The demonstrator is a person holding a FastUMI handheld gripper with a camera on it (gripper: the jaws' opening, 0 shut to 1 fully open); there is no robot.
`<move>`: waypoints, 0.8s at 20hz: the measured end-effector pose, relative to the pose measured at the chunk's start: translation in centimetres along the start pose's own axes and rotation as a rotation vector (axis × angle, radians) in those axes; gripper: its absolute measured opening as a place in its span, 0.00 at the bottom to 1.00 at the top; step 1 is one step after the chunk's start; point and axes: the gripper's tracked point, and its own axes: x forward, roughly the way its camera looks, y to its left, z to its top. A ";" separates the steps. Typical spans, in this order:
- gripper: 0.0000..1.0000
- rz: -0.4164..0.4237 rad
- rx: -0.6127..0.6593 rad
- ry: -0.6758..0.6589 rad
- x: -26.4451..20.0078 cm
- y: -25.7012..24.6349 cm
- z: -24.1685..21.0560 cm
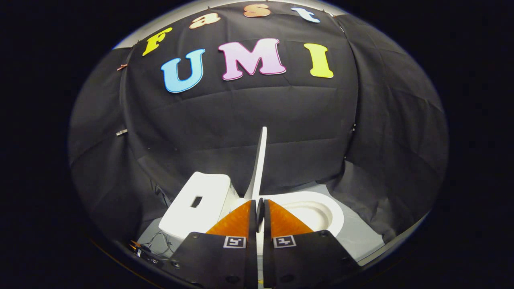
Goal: Open the toilet lid.
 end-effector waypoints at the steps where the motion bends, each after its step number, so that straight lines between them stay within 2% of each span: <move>1: 0.10 0.002 -0.019 -0.006 -0.1 0.8 0.2; 10: 0.10 -0.027 -0.143 -0.062 -0.2 6.1 0.2; 16: 0.10 -0.067 -0.274 -0.123 -0.4 8.1 -0.1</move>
